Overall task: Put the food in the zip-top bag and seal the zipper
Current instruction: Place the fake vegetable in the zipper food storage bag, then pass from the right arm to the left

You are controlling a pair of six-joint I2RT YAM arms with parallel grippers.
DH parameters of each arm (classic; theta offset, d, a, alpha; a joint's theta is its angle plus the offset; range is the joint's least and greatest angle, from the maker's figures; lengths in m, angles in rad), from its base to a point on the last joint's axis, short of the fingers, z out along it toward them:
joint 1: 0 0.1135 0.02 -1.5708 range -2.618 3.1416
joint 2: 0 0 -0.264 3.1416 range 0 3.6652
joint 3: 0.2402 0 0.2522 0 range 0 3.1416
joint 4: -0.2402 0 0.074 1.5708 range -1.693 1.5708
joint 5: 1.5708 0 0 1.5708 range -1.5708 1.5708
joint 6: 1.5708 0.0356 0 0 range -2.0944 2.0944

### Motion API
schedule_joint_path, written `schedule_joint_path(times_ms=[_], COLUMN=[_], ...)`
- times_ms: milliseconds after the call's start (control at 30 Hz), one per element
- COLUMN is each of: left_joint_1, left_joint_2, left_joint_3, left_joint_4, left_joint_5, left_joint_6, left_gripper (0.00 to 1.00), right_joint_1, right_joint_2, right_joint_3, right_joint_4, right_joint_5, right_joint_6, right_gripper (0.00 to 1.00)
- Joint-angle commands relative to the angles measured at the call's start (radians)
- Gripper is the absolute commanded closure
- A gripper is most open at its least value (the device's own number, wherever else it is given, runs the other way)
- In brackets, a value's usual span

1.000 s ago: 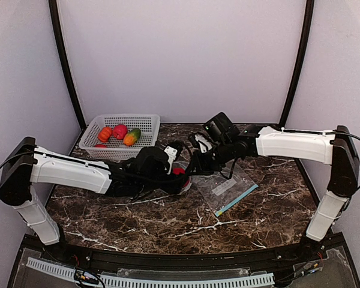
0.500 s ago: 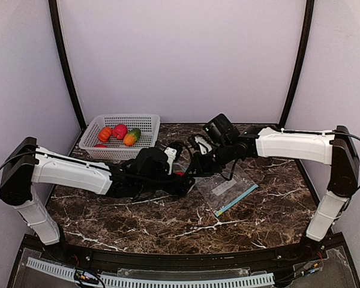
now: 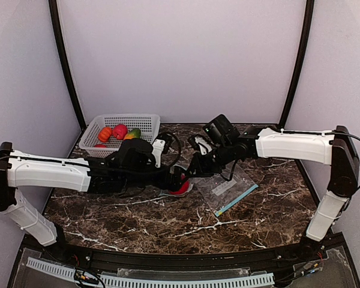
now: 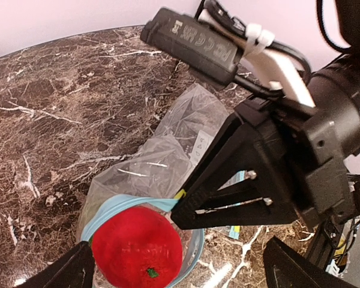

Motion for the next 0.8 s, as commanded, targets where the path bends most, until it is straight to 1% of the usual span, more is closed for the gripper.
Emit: schedule_joint_path(times_ms=[0,133,200,300,433,500,567,633,700,767], left_joint_1=[0.004,0.025,0.057,0.081,0.1,0.116,0.126,0.129,0.13,0.132], left_joint_2=[-0.092,-0.151,-0.166,-0.168,-0.159,-0.149,-0.137,-0.123,-0.108,-0.094], left_joint_3=[-0.032,-0.079,-0.115,-0.174,-0.233,-0.261,-0.28,-0.283,-0.28,-0.275], left_joint_4=[-0.072,-0.128,-0.137,-0.126,-0.1,-0.058,-0.021,-0.003,0.008,0.016], left_joint_5=[0.029,0.027,0.05,0.097,0.101,0.122,0.139,0.149,0.154,0.155], left_joint_6=[-0.012,-0.042,-0.071,-0.114,-0.169,-0.189,-0.199,-0.2,-0.198,-0.196], left_gripper=[0.01,0.01,0.01,0.01,0.01,0.05,0.19,0.26,0.3,0.32], right_joint_1=[0.004,0.004,0.004,0.004,0.004,0.004,0.004,0.004,0.004,0.004], right_joint_2=[-0.031,-0.033,-0.032,-0.031,-0.03,-0.028,-0.027,-0.027,-0.025,-0.021], right_joint_3=[-0.015,-0.017,-0.016,-0.013,-0.012,-0.012,-0.012,-0.012,-0.014,-0.013], right_joint_4=[0.023,0.025,0.027,0.025,0.027,0.026,0.026,0.026,0.026,0.026], right_joint_5=[-0.012,-0.011,-0.012,-0.014,-0.016,-0.018,-0.018,-0.018,-0.017,-0.018], right_joint_6=[0.01,0.011,0.011,0.011,0.012,0.013,0.013,0.013,0.013,0.014], right_gripper=[1.0,1.0,1.0,1.0,1.0,1.0,1.0,1.0,1.0,1.0])
